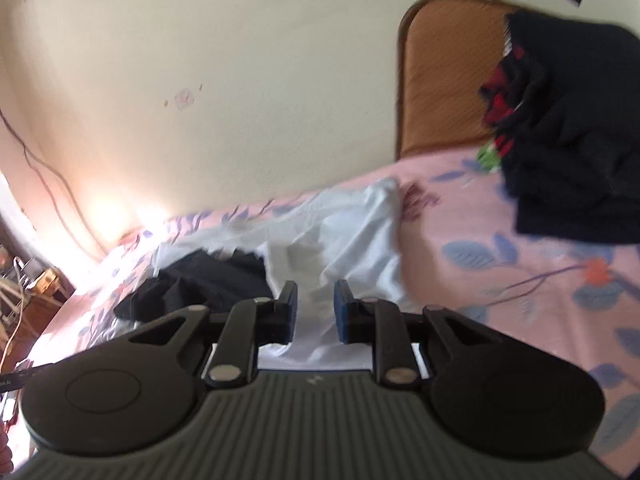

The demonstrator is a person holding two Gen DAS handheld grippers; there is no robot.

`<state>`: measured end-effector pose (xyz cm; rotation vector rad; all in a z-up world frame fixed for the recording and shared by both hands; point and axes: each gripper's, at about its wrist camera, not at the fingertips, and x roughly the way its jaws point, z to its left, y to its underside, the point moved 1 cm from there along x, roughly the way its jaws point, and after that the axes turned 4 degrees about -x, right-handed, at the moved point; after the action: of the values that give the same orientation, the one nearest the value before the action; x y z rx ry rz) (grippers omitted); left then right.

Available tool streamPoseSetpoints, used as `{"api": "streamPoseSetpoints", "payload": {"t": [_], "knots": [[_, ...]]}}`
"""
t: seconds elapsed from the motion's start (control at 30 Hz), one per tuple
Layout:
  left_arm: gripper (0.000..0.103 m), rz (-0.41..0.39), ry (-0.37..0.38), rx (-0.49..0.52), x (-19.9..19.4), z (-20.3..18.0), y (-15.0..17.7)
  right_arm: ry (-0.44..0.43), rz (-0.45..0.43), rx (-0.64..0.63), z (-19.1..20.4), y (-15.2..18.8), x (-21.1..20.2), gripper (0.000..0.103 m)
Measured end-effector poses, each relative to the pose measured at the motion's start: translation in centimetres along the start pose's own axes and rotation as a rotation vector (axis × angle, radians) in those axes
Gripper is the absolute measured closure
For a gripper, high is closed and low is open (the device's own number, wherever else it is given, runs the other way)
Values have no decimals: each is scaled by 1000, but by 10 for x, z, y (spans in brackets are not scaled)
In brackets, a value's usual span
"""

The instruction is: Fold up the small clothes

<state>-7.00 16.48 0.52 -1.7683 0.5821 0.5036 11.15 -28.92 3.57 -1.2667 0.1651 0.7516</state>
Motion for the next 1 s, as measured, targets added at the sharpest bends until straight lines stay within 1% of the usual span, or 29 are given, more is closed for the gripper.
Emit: {"api": "streamPoseSetpoints", "payload": {"t": [0.03, 0.07, 0.1, 0.13, 0.2, 0.23, 0.27, 0.3, 0.43, 0.53, 0.63, 0.7, 0.73, 0.77, 0.87, 0.97, 1.0], "knots": [[79, -5, 1, 9, -11, 3, 5, -46, 92, -3, 6, 7, 17, 79], [79, -12, -1, 19, -22, 6, 10, -54, 126, -42, 16, 18, 24, 77], [75, -18, -6, 31, -34, 9, 14, -22, 96, -118, 27, 22, 15, 77], [67, -20, -11, 41, -46, 14, 20, -37, 108, -149, 33, 25, 5, 77], [61, -18, -21, 45, -65, 20, 29, -108, 45, -107, 28, 29, -31, 77], [61, -7, -22, 40, -73, 24, 34, -143, 24, -84, 22, 32, -50, 76], [61, 6, -21, 28, -79, 27, 37, -154, 1, -67, 15, 37, -69, 74], [60, 21, -18, 12, -83, 30, 41, -149, -15, -56, 7, 43, -87, 70], [60, 89, 1, -29, -93, 35, 59, -149, -19, 10, -22, 76, -148, 67], [56, 130, 17, -14, -99, 31, 73, -129, -17, 27, -28, 102, -184, 67], [56, 164, 9, 13, -102, 28, 84, -134, -6, 44, -30, 123, -213, 67], [56, 192, -5, 21, -103, 28, 91, -134, 11, 58, -31, 138, -229, 66], [56, 193, -10, 28, -105, 28, 94, -131, 21, 63, -31, 144, -236, 64], [56, 197, -12, 37, -108, 27, 95, -126, 34, 64, -30, 150, -240, 62], [55, 217, -19, 55, -117, 24, 102, -110, 69, 68, -30, 166, -250, 61], [55, 238, -3, 61, -128, 23, 112, -107, 94, 71, -28, 177, -258, 61], [53, 239, 7, 59, -131, 23, 115, -112, 98, 71, -27, 179, -258, 61]]}}
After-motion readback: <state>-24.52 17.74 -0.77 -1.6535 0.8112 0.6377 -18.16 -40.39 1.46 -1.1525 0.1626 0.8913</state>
